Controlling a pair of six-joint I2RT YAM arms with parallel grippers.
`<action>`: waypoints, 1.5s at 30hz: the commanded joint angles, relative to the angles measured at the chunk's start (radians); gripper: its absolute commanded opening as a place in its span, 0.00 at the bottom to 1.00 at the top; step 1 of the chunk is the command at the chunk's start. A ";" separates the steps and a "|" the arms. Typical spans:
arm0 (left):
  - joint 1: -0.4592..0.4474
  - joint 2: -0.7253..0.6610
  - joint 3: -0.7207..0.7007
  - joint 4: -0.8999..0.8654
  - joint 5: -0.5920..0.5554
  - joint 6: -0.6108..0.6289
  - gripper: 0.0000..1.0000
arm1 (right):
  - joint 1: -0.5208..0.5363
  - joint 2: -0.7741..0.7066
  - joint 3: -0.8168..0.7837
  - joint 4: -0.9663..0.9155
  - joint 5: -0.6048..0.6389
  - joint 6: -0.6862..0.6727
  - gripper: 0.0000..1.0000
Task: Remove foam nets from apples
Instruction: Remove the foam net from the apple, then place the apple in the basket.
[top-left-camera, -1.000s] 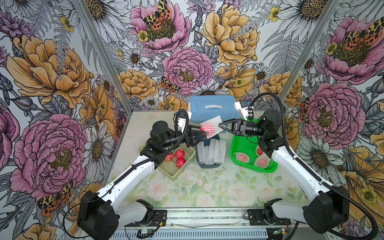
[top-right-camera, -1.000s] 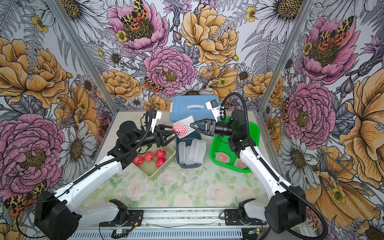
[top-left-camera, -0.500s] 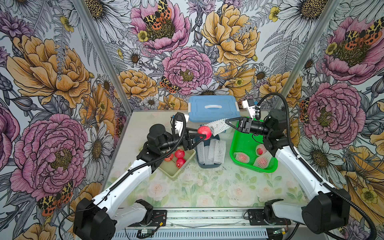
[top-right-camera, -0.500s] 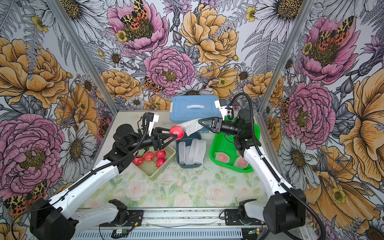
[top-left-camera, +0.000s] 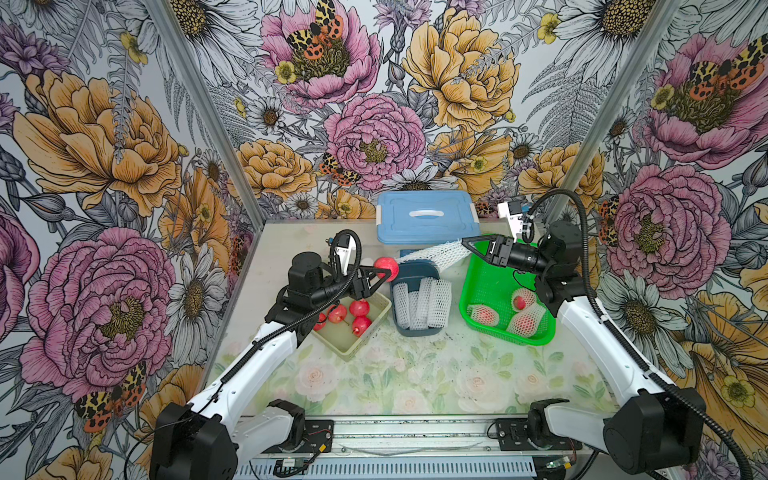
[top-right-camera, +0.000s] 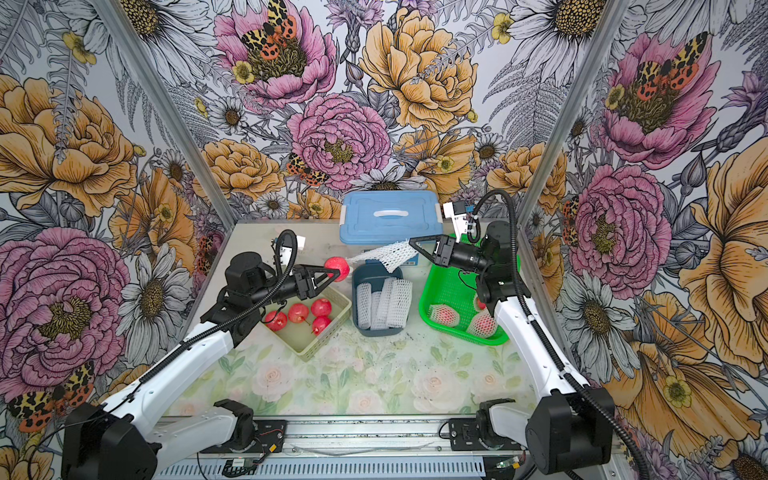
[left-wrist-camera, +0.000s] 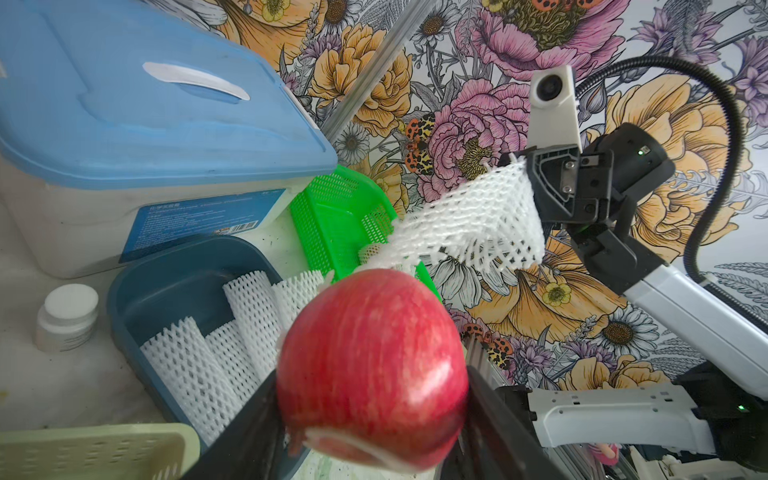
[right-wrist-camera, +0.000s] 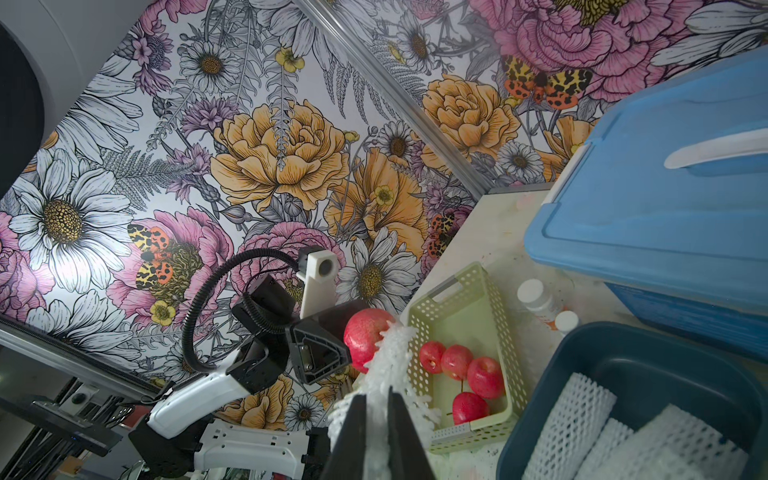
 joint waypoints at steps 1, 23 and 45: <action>-0.021 0.003 0.012 0.023 0.017 -0.011 0.57 | 0.021 -0.005 0.004 0.007 0.016 -0.036 0.14; -0.075 0.096 -0.037 -0.032 -0.186 -0.050 0.70 | 0.252 0.157 -0.071 0.008 0.242 -0.119 0.14; 0.109 -0.157 -0.270 -0.195 -0.442 -0.132 0.93 | 0.521 0.539 0.122 0.192 0.443 -0.071 0.13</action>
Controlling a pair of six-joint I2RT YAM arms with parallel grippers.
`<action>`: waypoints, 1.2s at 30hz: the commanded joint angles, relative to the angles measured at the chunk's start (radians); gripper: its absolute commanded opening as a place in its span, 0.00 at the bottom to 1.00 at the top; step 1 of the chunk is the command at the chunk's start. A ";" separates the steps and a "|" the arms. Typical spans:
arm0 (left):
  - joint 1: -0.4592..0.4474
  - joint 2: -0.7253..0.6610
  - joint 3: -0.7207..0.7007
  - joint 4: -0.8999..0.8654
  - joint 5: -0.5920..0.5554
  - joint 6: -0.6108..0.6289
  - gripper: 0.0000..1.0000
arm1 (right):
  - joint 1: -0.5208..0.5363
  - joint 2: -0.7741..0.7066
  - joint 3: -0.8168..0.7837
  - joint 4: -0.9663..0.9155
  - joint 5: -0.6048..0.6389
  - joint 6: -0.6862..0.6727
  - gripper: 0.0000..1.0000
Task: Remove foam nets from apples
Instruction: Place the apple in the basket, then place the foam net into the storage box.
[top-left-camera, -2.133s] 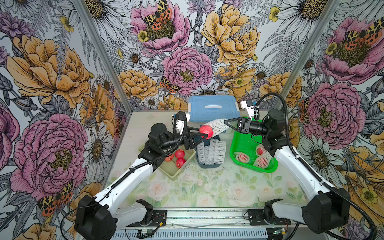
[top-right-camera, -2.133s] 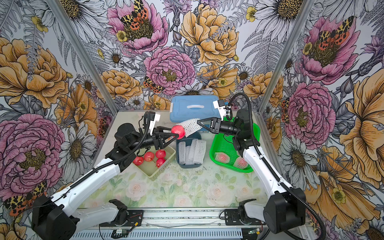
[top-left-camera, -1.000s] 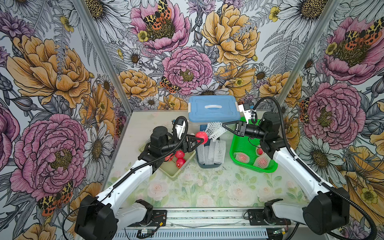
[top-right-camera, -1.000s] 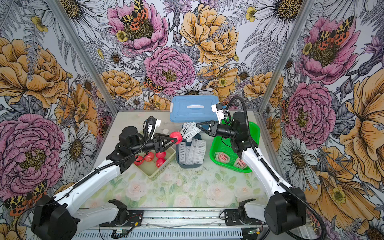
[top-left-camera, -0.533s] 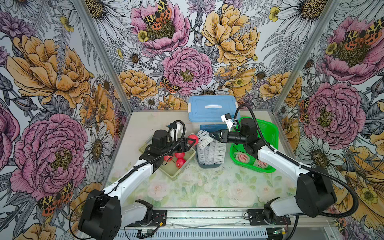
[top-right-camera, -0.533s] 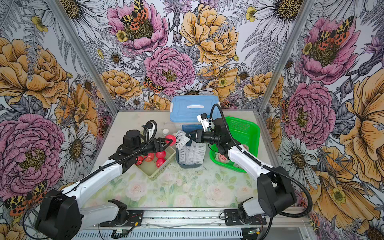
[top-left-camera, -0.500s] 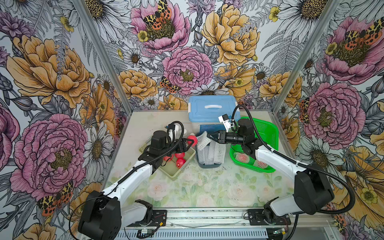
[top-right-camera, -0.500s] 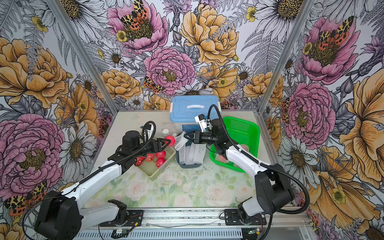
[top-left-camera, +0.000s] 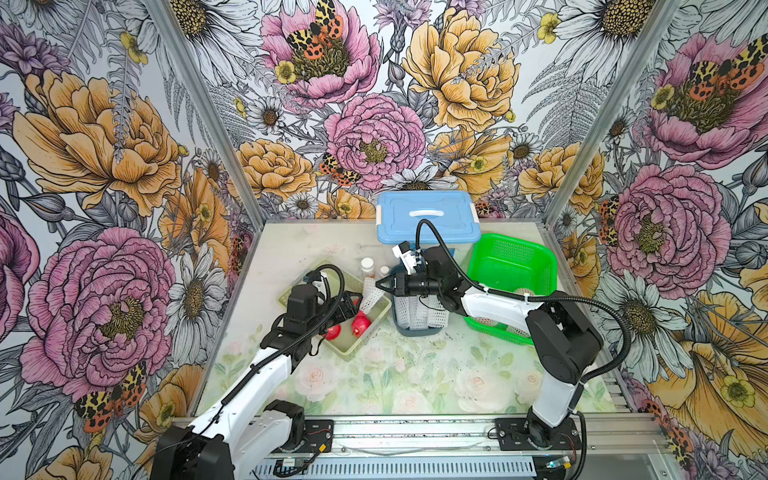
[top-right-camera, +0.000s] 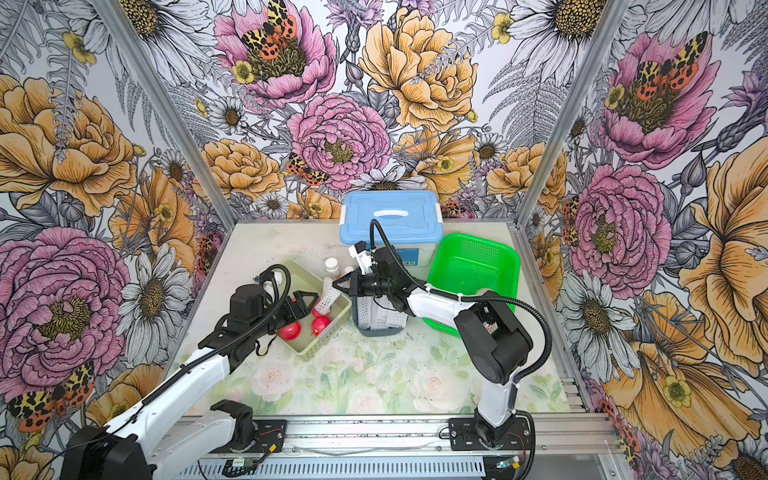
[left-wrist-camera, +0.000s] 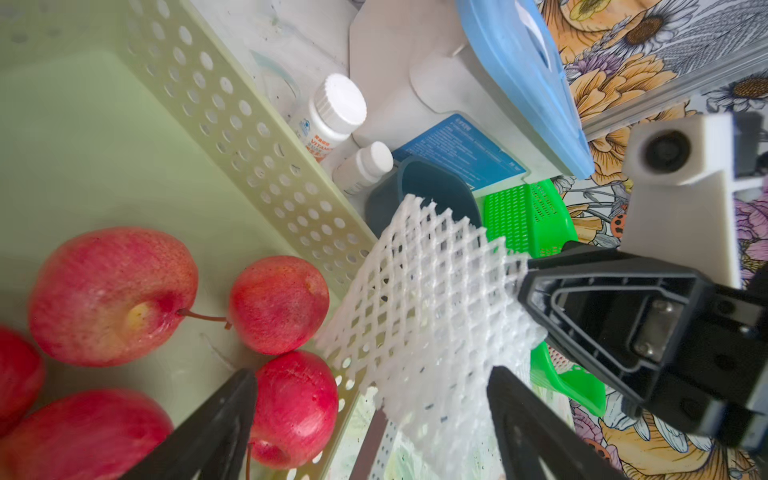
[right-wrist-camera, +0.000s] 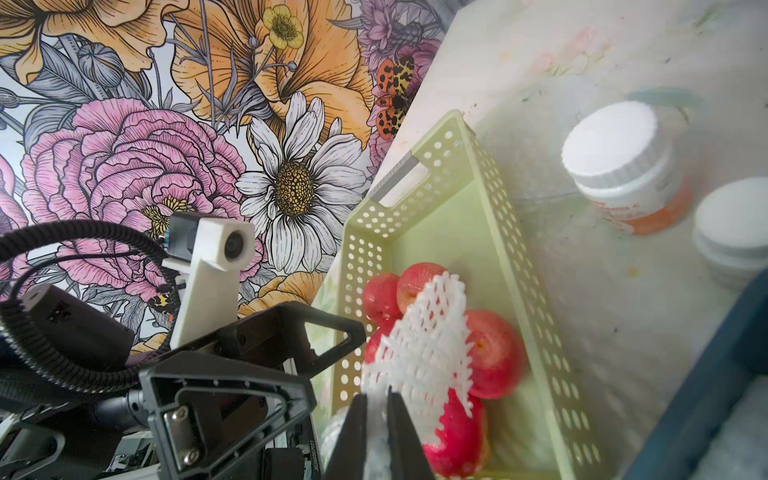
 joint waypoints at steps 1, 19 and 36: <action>0.020 -0.009 0.027 -0.011 -0.009 0.010 0.96 | -0.017 -0.066 0.016 0.045 0.030 -0.004 0.13; -0.023 -0.010 0.148 0.098 0.257 0.110 0.99 | -0.267 -0.340 0.004 -0.646 -0.123 -0.330 0.15; -0.068 0.028 0.180 0.085 0.240 0.136 0.99 | -0.219 -0.078 0.087 -0.693 0.015 -0.397 0.18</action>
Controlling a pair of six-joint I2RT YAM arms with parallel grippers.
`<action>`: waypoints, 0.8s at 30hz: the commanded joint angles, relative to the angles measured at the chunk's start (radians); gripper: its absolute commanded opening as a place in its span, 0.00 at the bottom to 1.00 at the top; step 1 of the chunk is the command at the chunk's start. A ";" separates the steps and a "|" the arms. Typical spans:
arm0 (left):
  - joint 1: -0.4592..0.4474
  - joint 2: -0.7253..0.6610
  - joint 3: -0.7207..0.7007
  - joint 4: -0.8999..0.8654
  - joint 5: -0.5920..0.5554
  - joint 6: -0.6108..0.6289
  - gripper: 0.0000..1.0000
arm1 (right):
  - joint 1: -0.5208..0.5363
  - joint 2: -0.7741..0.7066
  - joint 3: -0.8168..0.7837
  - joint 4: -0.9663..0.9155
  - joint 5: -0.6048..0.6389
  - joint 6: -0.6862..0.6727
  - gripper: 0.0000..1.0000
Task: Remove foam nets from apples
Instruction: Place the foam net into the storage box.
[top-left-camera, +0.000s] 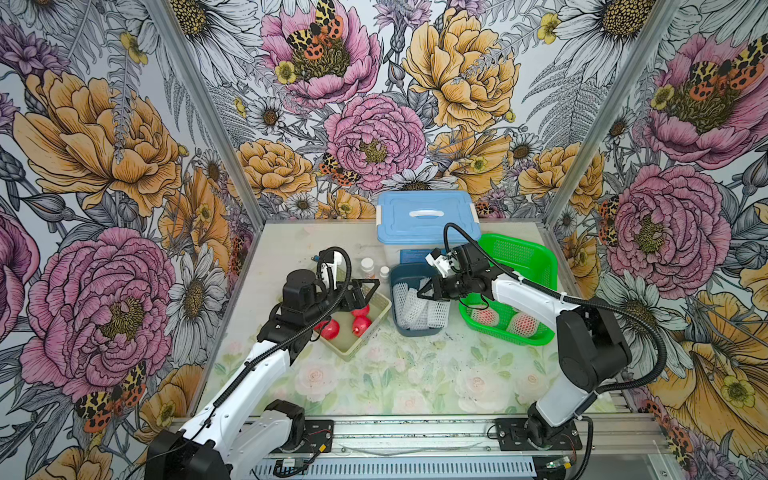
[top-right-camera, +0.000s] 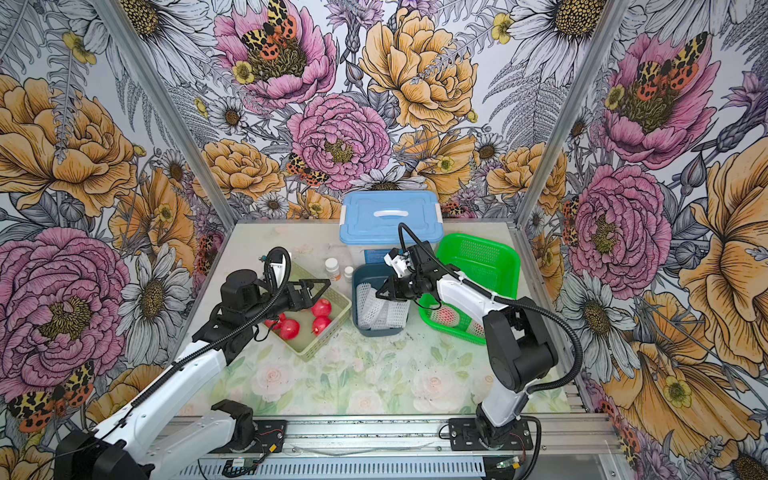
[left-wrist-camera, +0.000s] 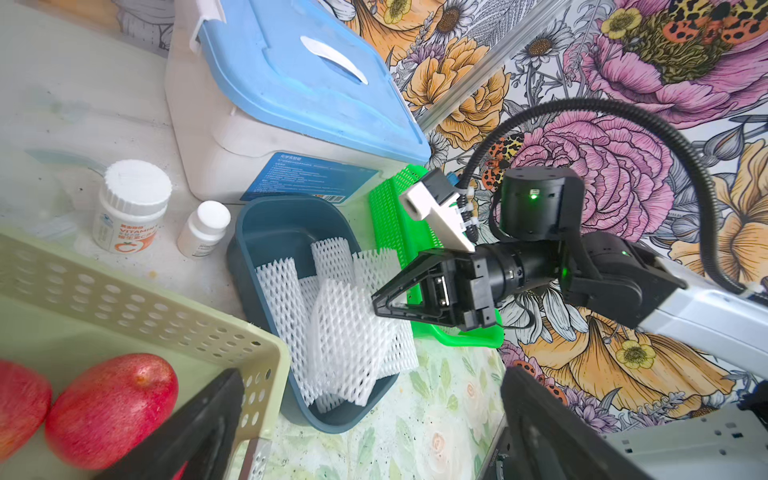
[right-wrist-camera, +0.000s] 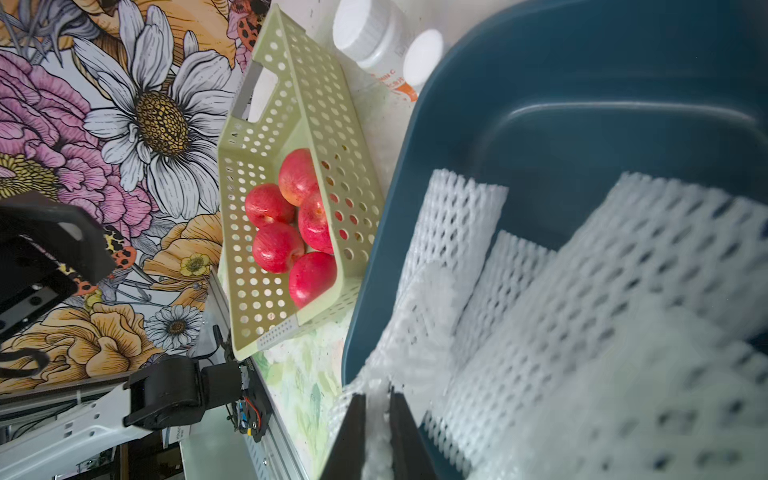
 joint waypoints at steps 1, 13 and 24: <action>-0.011 0.016 0.036 -0.001 0.010 0.031 0.99 | -0.005 0.008 0.054 -0.005 0.099 -0.027 0.21; -0.016 0.042 0.037 0.022 0.018 0.039 0.99 | 0.003 -0.056 0.141 -0.117 0.269 -0.106 0.63; -0.014 0.041 0.059 0.015 0.026 0.050 0.99 | -0.131 -0.193 0.174 -0.258 0.357 -0.168 0.85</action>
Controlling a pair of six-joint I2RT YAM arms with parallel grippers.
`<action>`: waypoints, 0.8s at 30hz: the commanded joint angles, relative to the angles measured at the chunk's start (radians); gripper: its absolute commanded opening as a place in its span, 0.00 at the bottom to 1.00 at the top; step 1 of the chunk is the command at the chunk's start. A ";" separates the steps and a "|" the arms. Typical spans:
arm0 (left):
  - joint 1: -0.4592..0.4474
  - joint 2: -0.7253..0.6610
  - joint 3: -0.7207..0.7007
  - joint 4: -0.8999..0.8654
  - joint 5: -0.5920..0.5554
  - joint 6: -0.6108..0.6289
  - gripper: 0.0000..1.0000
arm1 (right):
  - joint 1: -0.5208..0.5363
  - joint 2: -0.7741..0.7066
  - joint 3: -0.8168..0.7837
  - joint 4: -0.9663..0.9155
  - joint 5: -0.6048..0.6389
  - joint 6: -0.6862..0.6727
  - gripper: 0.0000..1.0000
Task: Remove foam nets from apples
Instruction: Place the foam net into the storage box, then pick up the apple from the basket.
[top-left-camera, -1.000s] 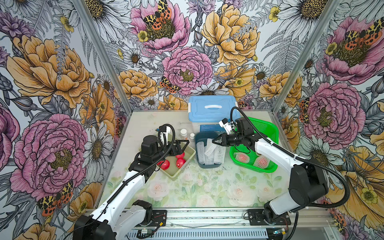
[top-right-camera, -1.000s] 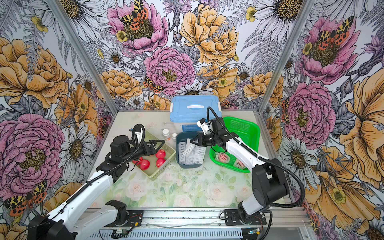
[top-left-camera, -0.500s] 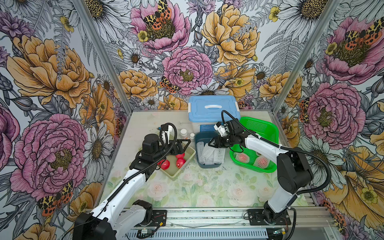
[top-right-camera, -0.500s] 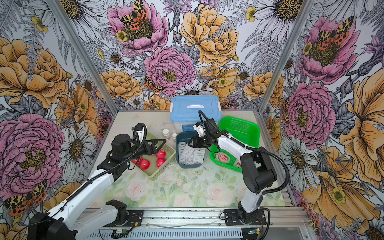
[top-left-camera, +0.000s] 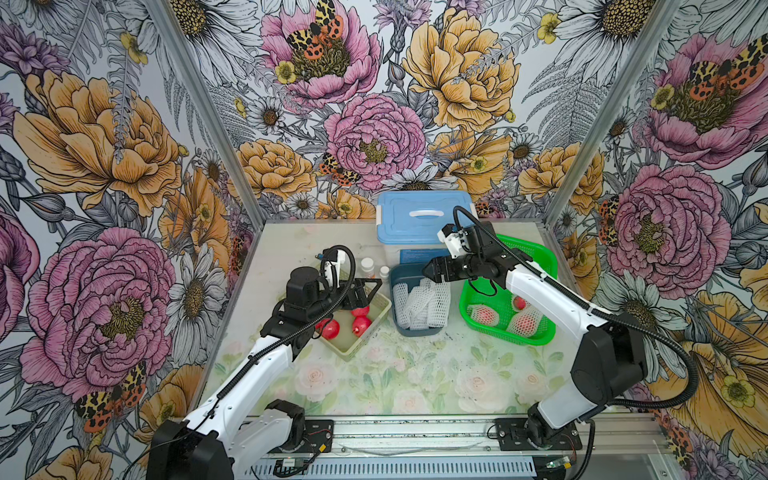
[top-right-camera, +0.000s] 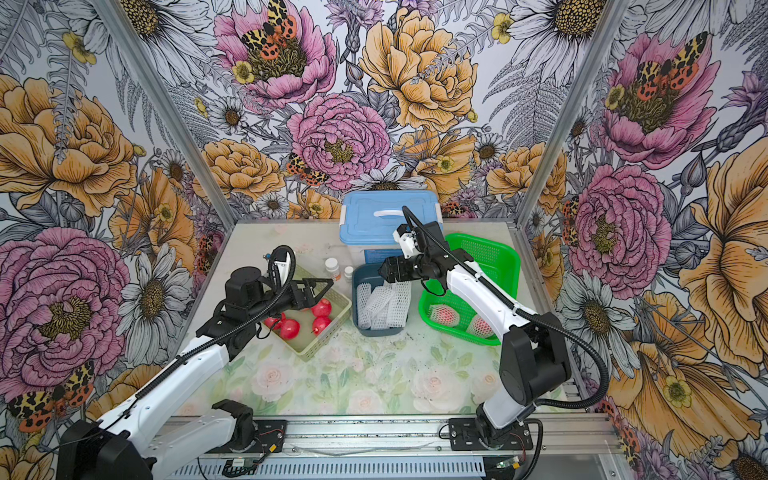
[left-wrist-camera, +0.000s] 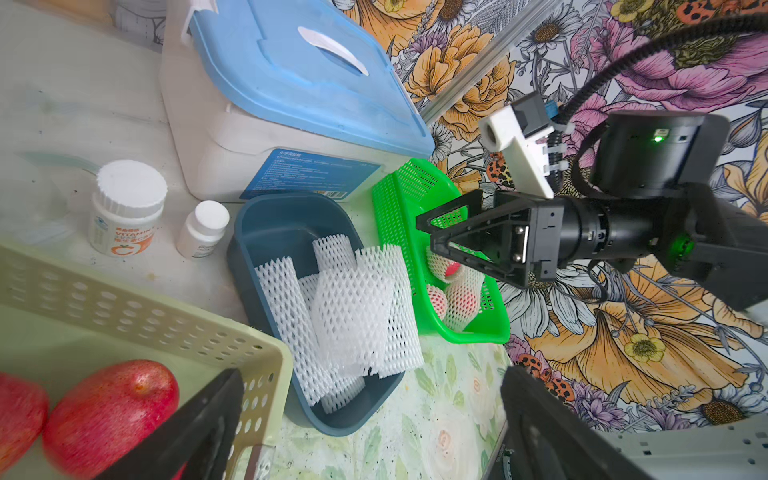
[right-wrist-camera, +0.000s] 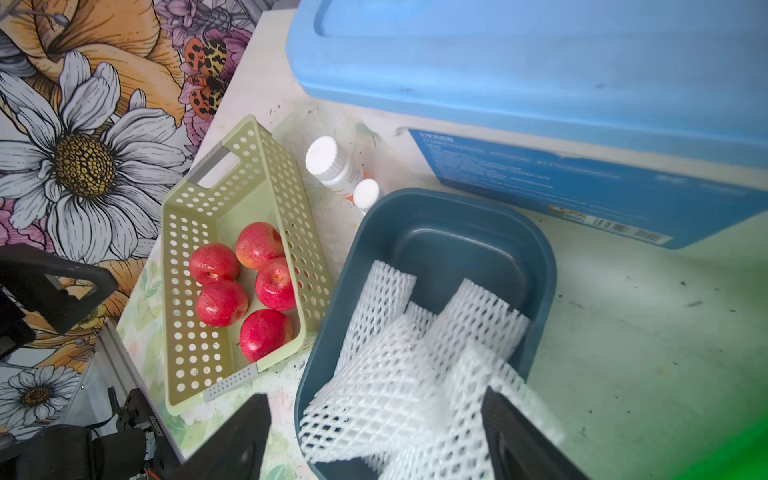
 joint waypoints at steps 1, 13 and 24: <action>-0.006 0.001 0.039 0.013 0.029 0.028 0.99 | -0.103 -0.053 0.017 -0.099 0.089 -0.031 0.85; -0.020 -0.013 0.027 0.015 0.024 0.041 0.99 | -0.410 -0.063 -0.056 -0.285 0.561 -0.072 0.92; -0.016 -0.027 0.010 0.037 0.028 0.033 0.99 | -0.386 0.104 -0.074 -0.289 0.764 -0.057 0.92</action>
